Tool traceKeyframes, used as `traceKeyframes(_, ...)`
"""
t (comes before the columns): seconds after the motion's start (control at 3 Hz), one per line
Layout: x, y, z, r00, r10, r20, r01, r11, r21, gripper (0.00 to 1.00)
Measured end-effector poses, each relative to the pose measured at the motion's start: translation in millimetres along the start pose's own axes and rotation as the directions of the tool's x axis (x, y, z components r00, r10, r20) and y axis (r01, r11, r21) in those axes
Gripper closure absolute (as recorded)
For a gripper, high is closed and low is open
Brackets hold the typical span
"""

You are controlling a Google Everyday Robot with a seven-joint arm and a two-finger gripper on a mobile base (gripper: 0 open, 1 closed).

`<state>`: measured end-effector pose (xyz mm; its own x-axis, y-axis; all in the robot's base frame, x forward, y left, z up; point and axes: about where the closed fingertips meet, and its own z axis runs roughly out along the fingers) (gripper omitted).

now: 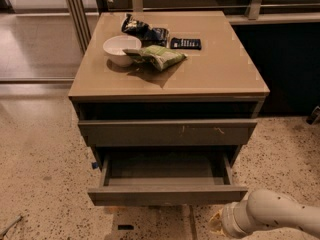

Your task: Close middle drawer

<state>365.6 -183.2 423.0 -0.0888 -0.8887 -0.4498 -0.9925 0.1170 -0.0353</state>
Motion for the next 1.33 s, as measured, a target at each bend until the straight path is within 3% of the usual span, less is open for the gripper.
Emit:
traceKeyframes(0.33,3,-24,9,0.996,-0.084,0.031,0.079,0.9875,0.136,1.0)
traceKeyframes(0.67,-1,-50,17,0.986,-0.149,0.08,0.126,0.9622,0.241,1.0)
traceKeyframes(1.33,-10,-90,30,0.968,-0.199,0.155,0.136,0.9298,0.342,1.0)
